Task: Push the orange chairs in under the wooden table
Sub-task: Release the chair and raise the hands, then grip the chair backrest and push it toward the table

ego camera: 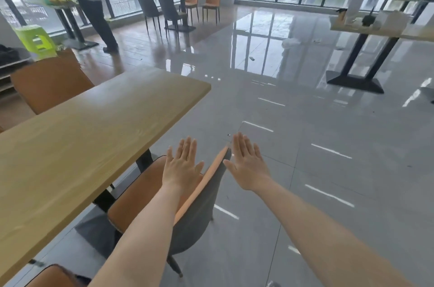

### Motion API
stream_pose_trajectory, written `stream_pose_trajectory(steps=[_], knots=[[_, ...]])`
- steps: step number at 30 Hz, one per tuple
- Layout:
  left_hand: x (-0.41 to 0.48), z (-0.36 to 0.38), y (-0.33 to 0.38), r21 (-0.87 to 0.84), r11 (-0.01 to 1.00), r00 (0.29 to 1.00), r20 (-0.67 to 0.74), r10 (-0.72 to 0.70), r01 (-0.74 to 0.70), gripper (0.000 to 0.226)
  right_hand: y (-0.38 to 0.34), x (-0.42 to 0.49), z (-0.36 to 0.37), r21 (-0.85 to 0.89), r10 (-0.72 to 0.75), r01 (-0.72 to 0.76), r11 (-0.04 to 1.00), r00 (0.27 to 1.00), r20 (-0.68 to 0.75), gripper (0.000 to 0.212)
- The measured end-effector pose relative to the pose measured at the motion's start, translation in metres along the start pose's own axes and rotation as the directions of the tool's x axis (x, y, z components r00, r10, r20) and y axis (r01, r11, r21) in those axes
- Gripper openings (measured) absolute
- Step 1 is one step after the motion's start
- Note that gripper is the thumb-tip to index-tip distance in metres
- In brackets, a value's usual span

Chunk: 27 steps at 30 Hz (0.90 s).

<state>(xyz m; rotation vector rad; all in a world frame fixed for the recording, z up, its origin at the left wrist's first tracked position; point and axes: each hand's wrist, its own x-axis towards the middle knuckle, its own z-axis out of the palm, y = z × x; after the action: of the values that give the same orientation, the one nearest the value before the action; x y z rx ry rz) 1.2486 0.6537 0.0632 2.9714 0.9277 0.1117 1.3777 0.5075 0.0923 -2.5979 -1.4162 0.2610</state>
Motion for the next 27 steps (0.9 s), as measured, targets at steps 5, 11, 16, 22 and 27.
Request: stream_pose_trajectory(steps=[5, 11, 16, 22, 27], knots=[[0.103, 0.009, 0.036, -0.003, 0.996, 0.995, 0.040, -0.087, 0.088, 0.063, 0.076, 0.095, -0.022, -0.006, -0.064, 0.064, 0.998, 0.998, -0.010, 0.069], [0.225, 0.000, 0.084, -0.053, 0.973, 0.973, 0.053, -0.223, 0.225, 0.064, 0.167, 0.202, -0.073, -0.082, -0.214, 0.212, 0.974, 0.977, -0.017, 0.069], [0.314, 0.008, 0.093, -0.037, 0.956, 0.956, 0.049, -0.289, 0.291, 0.064, 0.220, 0.298, -0.095, -0.064, -0.245, 0.246, 0.967, 0.969, 0.011, 0.069], [0.436, 0.040, 0.076, -0.049, 0.929, 0.930, 0.049, -0.364, 0.367, 0.065, 0.254, 0.431, -0.090, -0.083, -0.338, 0.343, 0.936, 0.939, 0.063, 0.071], [0.545, 0.049, 0.049, -0.121, 0.883, 0.891, 0.049, -0.451, 0.453, 0.066, 0.262, 0.560, -0.103, -0.107, -0.411, 0.423, 0.900, 0.904, 0.118, 0.072]])
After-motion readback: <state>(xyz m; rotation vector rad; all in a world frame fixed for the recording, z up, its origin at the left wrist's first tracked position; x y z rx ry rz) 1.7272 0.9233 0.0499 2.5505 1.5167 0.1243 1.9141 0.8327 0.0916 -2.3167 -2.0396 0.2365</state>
